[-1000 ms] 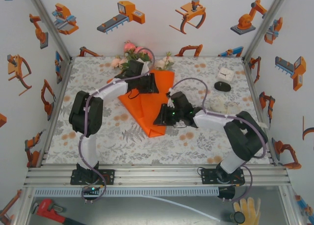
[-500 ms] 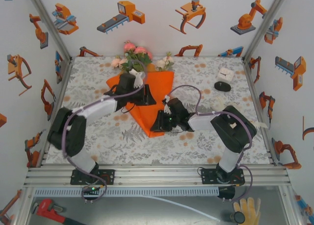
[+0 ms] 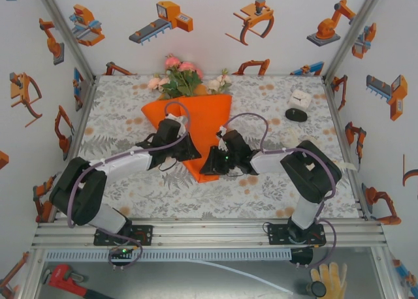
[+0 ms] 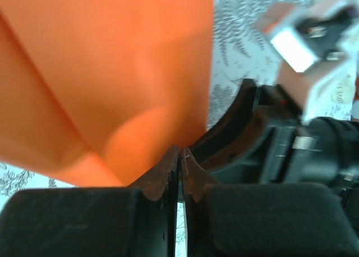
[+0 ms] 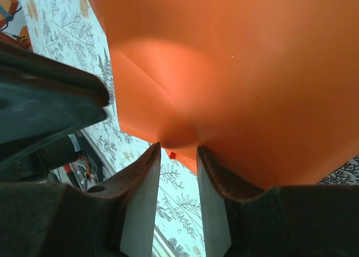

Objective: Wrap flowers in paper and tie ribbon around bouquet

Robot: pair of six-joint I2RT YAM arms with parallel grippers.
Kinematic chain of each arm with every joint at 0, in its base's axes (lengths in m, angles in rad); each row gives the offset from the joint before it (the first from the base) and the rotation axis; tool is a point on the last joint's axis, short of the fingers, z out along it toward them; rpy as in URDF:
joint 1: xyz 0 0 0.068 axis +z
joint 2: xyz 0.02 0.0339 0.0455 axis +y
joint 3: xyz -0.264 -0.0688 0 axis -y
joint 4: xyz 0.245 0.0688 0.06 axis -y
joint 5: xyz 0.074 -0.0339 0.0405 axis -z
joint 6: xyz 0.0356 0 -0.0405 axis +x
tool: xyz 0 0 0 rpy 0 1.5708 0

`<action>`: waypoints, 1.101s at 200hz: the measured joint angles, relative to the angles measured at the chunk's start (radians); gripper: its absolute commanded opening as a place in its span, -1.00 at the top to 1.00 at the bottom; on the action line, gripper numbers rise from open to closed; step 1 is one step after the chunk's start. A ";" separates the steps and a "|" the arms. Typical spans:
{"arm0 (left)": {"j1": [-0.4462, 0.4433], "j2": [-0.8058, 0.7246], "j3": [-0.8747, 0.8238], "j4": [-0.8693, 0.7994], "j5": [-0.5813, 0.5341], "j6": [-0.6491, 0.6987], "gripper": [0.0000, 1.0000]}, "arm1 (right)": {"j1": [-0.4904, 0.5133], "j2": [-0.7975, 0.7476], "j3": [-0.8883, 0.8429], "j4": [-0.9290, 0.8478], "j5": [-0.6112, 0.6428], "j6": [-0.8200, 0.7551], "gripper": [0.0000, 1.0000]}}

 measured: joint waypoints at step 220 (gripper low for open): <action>0.000 0.060 -0.138 0.049 0.029 -0.079 0.81 | -0.416 0.445 0.427 0.243 -0.079 0.180 0.32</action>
